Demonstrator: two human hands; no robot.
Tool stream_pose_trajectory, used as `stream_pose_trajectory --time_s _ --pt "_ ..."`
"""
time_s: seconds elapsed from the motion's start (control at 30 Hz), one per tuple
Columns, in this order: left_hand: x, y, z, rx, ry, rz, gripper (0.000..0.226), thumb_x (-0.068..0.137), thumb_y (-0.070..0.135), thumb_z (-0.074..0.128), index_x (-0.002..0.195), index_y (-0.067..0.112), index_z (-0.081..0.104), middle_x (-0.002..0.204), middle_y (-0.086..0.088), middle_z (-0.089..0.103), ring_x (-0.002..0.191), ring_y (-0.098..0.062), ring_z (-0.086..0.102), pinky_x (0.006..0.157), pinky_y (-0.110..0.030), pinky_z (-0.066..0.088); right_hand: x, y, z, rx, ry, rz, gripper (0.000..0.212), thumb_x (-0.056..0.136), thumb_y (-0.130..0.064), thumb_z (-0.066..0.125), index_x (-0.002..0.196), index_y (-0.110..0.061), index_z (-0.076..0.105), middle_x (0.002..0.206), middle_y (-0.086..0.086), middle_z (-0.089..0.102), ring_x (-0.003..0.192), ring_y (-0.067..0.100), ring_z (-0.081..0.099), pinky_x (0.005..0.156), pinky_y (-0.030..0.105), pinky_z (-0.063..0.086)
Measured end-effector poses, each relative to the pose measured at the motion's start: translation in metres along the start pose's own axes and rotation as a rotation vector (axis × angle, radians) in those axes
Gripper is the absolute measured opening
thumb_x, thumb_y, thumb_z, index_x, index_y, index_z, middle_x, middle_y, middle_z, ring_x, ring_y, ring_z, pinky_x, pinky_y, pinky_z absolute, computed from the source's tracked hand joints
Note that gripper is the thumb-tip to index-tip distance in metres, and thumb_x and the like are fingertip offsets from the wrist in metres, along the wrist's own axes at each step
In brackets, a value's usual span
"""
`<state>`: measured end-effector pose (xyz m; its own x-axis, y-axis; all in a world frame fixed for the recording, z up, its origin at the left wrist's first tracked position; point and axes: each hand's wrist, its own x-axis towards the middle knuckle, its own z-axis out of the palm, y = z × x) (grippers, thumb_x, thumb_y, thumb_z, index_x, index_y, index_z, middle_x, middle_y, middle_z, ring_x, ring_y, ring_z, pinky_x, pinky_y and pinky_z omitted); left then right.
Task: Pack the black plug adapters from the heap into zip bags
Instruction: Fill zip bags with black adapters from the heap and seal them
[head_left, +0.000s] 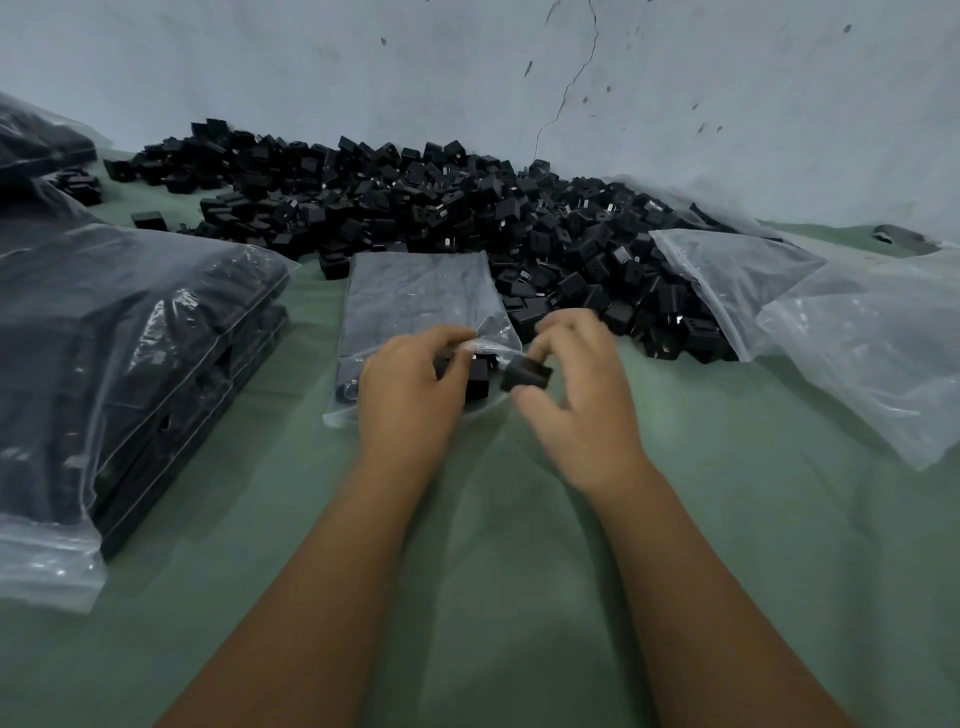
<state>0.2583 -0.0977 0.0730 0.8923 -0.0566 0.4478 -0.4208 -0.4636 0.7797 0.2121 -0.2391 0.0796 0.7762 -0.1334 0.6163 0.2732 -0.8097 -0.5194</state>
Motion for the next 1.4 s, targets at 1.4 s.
stream_pose_trajectory --time_s 1.4 --pt "-0.004 0.000 0.001 0.209 -0.069 0.194 0.023 0.101 0.027 0.048 0.110 0.023 0.069 0.089 0.000 0.071 0.090 -0.026 0.058 0.083 -0.047 0.043 0.000 0.008 0.009 -0.391 -0.095 -0.126 0.022 0.075 -0.035 0.070 0.091 -0.020 0.072 0.109 -0.002 0.058 0.093 0.019 0.056 0.080 0.030 0.041"
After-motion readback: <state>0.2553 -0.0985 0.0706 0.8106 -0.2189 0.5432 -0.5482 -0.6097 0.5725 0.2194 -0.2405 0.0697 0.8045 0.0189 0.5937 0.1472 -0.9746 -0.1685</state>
